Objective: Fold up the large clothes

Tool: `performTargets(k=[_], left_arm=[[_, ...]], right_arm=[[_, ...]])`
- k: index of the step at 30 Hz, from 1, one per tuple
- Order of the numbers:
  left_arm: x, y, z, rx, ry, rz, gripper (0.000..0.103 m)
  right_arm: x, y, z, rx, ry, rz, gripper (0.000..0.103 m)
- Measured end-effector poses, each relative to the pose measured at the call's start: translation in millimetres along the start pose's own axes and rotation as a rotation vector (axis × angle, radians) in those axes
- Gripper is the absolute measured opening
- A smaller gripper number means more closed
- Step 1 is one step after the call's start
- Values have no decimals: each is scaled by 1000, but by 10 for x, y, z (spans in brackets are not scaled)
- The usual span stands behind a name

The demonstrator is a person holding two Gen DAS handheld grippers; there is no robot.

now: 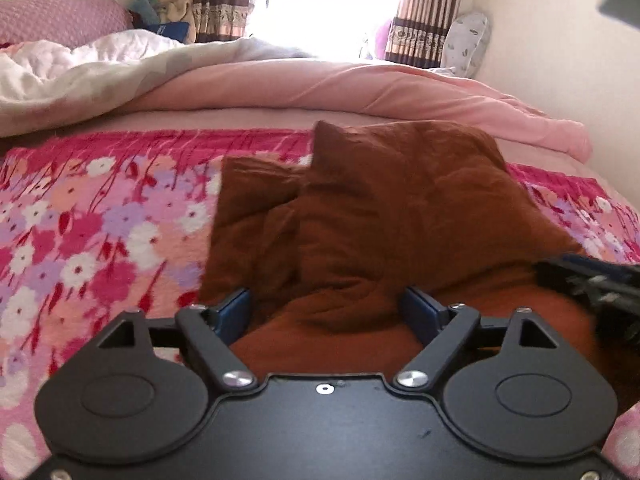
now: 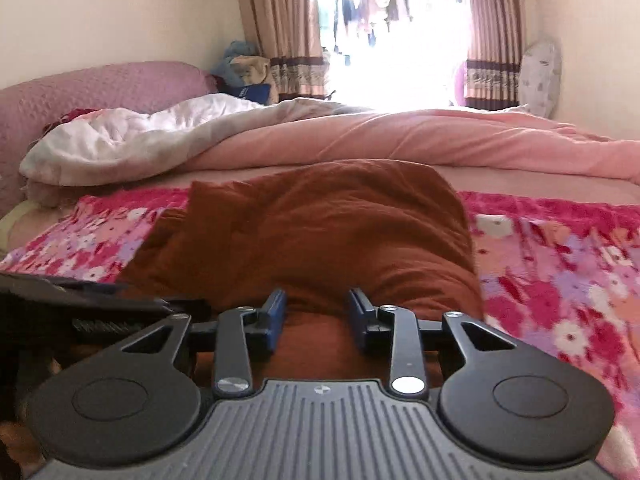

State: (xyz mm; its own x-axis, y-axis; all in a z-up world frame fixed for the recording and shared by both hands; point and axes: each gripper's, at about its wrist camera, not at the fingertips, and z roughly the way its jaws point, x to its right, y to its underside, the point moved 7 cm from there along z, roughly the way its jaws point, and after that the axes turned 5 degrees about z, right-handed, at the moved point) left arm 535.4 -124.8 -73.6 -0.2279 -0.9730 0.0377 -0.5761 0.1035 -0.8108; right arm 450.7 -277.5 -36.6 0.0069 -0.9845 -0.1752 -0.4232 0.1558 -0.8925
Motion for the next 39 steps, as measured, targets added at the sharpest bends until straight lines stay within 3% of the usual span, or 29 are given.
performTargets(k=[4,6,7,10,13,15,20,29,34,39], left_arm=[[-163,38,-132,-9,11,-75,87],[-190,-14,-388,10,8,-107,84],[-168,-34,-522,31,9,-95,84],[-10,-19,-777,63,12,-2,84],[93,168,-686,13,-43,73,86],[66,329,-545,-30,-14,32,87],[-84,454,-389,-48,55,-96,92],[-331,463,-1050,-25,51,-199,91],[-406,618,-1011,-69,33,-220,91],[-450,640,-834,-95,53,-282,91]], right_arm=[[272,-6,-127,-12,54,67,38],[395,-25,-266,1,113,113,64],[422,-39,-380,12,103,138,66],[343,-12,-670,20,41,117,64],[185,137,-761,-42,-30,94,54],[171,253,-729,-66,-25,89,53],[172,473,-576,-108,3,48,53],[237,411,-1097,-46,-106,166,58],[156,580,-1154,-86,-68,68,58],[238,649,-993,-118,-28,66,55]])
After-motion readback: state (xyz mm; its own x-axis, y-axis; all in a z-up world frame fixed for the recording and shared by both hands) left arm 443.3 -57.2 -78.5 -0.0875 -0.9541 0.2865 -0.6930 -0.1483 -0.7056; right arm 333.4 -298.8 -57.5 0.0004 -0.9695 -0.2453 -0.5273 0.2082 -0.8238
